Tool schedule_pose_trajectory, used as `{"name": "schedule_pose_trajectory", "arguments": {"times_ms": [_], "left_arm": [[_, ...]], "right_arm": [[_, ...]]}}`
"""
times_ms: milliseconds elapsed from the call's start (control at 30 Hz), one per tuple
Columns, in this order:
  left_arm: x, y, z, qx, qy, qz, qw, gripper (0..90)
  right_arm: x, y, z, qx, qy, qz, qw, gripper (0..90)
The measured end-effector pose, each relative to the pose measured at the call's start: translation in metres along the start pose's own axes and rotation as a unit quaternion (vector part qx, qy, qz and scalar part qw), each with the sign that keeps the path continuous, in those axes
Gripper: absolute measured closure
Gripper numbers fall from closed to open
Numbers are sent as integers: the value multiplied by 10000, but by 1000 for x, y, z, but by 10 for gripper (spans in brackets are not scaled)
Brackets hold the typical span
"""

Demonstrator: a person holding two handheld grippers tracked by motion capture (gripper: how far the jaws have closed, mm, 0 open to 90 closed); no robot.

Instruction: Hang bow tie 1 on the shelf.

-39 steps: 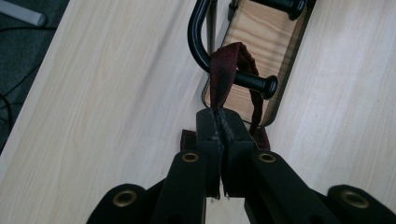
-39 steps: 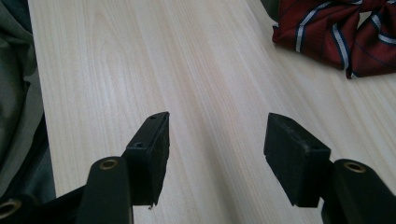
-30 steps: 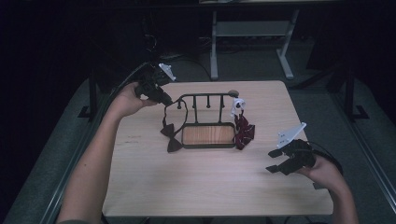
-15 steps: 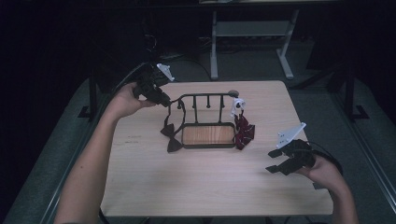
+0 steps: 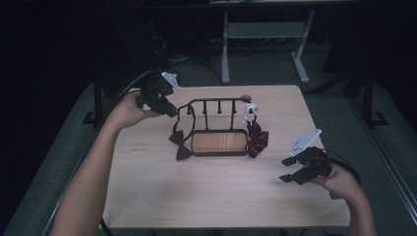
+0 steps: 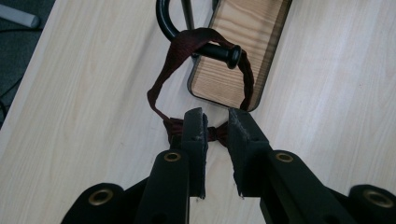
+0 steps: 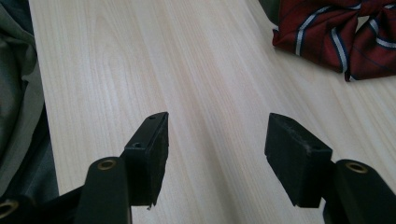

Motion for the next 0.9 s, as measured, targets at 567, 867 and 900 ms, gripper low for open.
{"name": "schedule_pose_trajectory", "arguments": {"times_ms": [567,867,900], "left_arm": [[15,-3,7,44,-116,78,9999,754],[25,-2,10,38,-186,136,9997,751],[26,-1,10,27,-210,138,9997,750]], "right_arm": [[0,1,0,12,-3,20,10000,390],[-1,1,-1,-4,-18,21,10000,389],[-2,1,-1,-4,-20,18,10000,389]]}}
Point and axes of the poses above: each handheld gripper's, and its own axes: y roughly backward along the jaws, z roughly out of its underside, x roughly to its right, the point moved 9 cm from there along -y, roughly forward along the jaws, and after that the axes turned 5 degrees about -z, right-handed, at the moved point
